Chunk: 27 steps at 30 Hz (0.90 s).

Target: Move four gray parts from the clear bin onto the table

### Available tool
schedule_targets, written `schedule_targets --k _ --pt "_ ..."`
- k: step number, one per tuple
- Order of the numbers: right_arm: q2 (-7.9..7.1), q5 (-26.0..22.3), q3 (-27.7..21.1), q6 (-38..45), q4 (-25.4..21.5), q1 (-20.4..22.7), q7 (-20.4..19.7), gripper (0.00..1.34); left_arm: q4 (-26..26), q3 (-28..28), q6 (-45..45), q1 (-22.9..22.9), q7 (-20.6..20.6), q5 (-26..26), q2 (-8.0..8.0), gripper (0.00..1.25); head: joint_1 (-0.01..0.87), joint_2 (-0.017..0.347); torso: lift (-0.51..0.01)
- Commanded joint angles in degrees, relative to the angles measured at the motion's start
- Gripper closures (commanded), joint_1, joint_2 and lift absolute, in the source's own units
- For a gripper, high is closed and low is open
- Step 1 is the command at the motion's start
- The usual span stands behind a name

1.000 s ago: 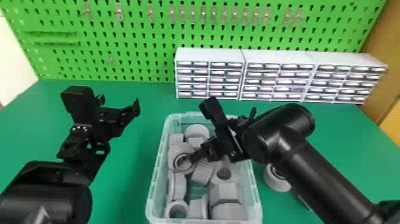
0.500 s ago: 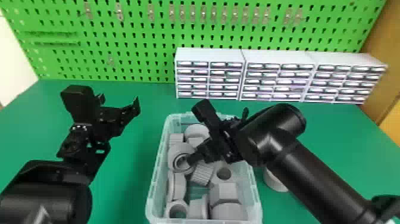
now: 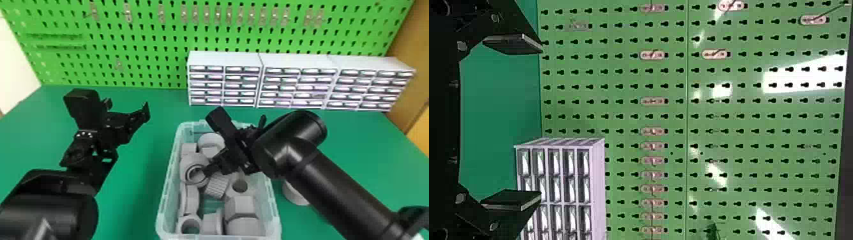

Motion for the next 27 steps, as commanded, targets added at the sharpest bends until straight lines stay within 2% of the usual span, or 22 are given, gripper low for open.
schedule_targets --k 1,12,27 --pt "-0.22 0.9 0.3 0.2 -0.7 -0.3 0.0 0.5 0.0 -0.2 0.0 0.1 0.0 0.4 0.64 0.24 0.678 0.034 -0.05" --pt "-0.39 1.4 1.7 -0.3 -1.4 -0.9 0.0 0.5 0.0 -0.8 0.0 -0.5 0.0 0.9 1.96 0.24 0.678 0.034 -0.05" --pt "-0.22 1.8 2.8 -1.1 -1.2 -0.6 -0.9 0.5 0.0 -0.7 0.0 -0.5 0.0 0.9 2.14 0.24 0.678 0.034 -0.05"
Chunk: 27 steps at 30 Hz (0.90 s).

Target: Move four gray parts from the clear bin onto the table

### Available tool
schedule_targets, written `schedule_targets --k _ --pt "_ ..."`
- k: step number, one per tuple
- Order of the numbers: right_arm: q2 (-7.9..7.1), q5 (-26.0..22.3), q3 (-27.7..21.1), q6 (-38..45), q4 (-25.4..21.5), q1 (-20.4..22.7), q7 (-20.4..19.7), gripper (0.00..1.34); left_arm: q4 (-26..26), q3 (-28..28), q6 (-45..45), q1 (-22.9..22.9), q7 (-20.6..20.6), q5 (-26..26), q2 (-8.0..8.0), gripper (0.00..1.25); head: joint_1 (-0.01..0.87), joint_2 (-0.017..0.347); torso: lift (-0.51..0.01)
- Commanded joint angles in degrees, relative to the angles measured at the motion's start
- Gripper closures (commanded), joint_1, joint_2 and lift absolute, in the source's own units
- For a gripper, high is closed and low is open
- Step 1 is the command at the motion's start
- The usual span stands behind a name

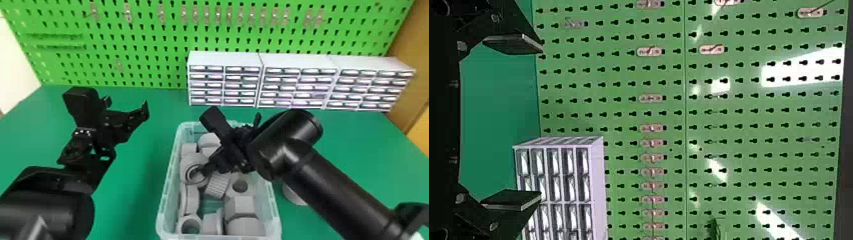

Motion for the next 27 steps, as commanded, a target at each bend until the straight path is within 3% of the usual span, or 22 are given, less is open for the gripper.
schedule_targets --k 1,8,27 --pt "0.11 0.7 0.1 -0.2 0.2 0.1 -0.4 0.5 0.0 0.1 0.0 -0.1 0.0 0.0 0.09 0.24 0.678 0.034 -0.05" --pt "0.72 3.5 -0.1 -0.8 1.5 -0.1 -0.5 0.5 0.0 -0.3 0.0 -0.4 0.1 0.0 0.35 0.24 0.678 0.034 -0.05" --pt "1.51 3.3 0.7 -3.4 3.4 -1.1 -0.6 0.5 0.4 -0.8 0.0 -1.3 0.0 0.0 0.7 0.24 0.678 0.034 -0.05"
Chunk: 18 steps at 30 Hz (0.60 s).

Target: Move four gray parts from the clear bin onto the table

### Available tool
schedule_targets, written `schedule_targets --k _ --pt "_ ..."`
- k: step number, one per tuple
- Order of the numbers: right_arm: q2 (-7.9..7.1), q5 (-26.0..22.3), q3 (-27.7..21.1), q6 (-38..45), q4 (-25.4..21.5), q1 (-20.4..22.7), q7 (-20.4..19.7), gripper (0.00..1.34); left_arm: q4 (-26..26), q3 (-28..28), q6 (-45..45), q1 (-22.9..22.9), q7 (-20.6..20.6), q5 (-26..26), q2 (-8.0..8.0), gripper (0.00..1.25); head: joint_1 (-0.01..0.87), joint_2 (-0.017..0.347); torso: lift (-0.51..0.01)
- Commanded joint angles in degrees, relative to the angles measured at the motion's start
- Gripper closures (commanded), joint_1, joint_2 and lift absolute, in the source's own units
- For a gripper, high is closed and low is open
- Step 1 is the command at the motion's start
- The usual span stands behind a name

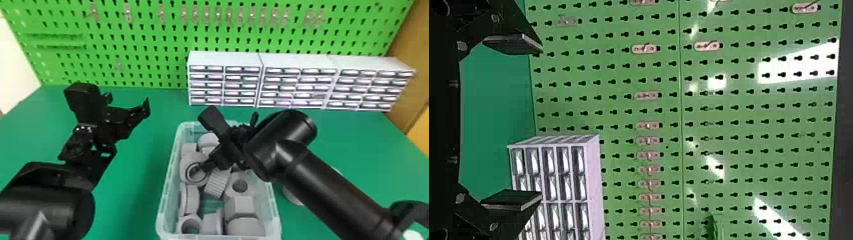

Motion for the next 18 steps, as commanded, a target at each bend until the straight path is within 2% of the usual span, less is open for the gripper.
schedule_targets --k 1,6,18 --pt "0.14 -0.4 0.0 -0.4 0.1 -0.3 0.0 0.5 0.1 -0.2 0.0 -0.2 0.0 0.0 0.07 0.24 0.678 0.034 -0.05" --pt "0.41 -2.5 0.4 -0.6 -0.1 -0.4 0.0 0.51 0.1 -0.2 0.0 -0.3 0.0 0.1 0.16 0.24 0.678 0.034 -0.05" --pt "0.67 -3.2 2.0 -0.5 -1.7 -0.2 -0.1 0.51 0.1 -0.3 0.0 -0.2 0.0 0.2 0.34 0.24 0.678 0.034 -0.05"
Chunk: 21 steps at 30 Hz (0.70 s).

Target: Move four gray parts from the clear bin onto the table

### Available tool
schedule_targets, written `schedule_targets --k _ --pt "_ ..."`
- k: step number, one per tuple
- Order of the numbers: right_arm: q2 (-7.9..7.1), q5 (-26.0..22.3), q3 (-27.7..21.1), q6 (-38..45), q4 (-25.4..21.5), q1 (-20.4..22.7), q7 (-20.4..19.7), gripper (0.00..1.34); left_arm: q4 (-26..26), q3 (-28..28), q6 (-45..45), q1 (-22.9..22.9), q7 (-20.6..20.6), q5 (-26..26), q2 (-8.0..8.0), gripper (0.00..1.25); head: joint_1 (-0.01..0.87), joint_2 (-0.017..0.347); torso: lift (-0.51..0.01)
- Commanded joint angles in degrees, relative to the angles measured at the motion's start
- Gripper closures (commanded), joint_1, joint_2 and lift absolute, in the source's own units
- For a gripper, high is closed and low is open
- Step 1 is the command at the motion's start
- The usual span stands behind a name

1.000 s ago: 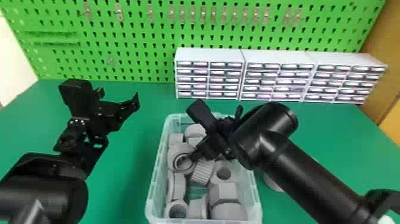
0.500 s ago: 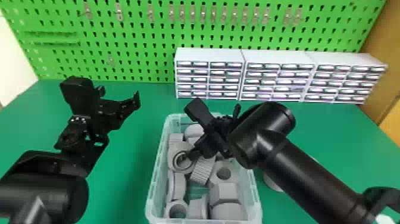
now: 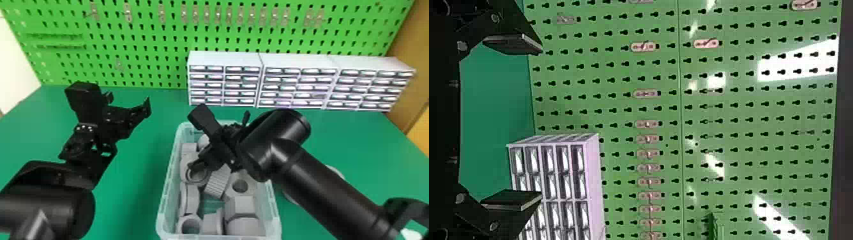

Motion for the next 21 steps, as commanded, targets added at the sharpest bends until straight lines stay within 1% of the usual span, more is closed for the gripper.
schedule_targets --k 1,10,21 --pt "-0.07 -0.1 0.4 0.1 0.0 0.4 -0.2 0.5 0.0 0.0 0.0 -0.1 0.0 0.2 0.1 0.24 0.678 0.034 -0.05" --pt "-0.34 -0.9 0.8 0.6 0.0 0.6 -0.2 0.51 0.0 0.0 0.0 0.1 0.1 0.6 0.45 0.24 0.678 0.034 -0.05" --pt "-0.78 1.4 1.1 0.7 0.9 0.5 -0.5 0.5 0.0 0.2 0.0 0.1 0.1 0.6 0.54 0.24 0.678 0.034 -0.05"
